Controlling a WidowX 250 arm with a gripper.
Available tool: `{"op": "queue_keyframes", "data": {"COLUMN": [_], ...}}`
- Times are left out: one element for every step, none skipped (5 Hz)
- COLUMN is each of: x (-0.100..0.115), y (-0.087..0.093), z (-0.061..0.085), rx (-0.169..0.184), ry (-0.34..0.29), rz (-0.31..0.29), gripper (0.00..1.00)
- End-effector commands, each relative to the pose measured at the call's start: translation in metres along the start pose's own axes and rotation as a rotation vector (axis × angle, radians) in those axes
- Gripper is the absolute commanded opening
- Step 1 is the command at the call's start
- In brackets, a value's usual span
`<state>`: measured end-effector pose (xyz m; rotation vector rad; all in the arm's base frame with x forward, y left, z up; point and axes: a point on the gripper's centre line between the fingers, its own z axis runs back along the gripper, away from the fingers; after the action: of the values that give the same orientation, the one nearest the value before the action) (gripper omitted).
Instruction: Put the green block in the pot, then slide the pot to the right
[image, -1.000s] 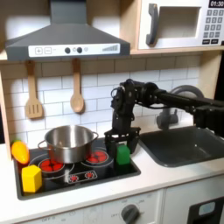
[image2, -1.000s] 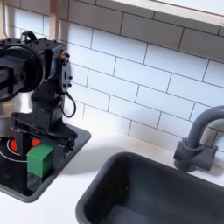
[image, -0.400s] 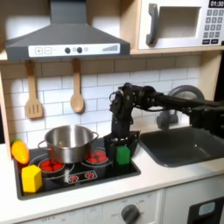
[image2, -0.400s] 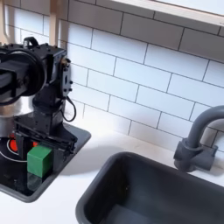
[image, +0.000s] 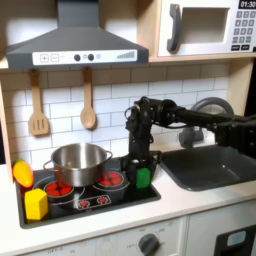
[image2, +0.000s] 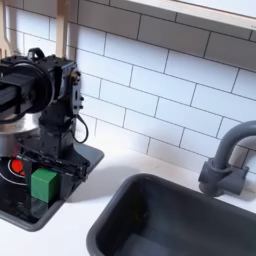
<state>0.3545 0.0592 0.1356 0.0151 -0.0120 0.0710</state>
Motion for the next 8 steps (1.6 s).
{"op": "queue_keyframes", "data": {"x": [-0.004, -0.006, -0.006, -0.009, -0.005, 0.000, 0.007, 0.013], "y": [-0.003, -0.001, 0.002, 0.005, 0.010, 0.015, 0.024, 0.038], "z": [0.001, 0.005, 0.017, 0.031, 0.046, 0.059, 0.076, 0.086], "rx": [-0.028, -0.040, -0.048, -0.051, -0.042, -0.029, -0.007, 0.019], "ry": [0.003, -0.001, -0.012, -0.002, -0.026, -0.054, -0.103, -0.152], "rz": [0.000, -0.001, -0.016, -0.035, -0.027, -0.029, -0.015, 0.007], "gripper": [0.00, 0.00, 0.00, 0.00, 0.00, 0.00, 0.00, 0.00]}}
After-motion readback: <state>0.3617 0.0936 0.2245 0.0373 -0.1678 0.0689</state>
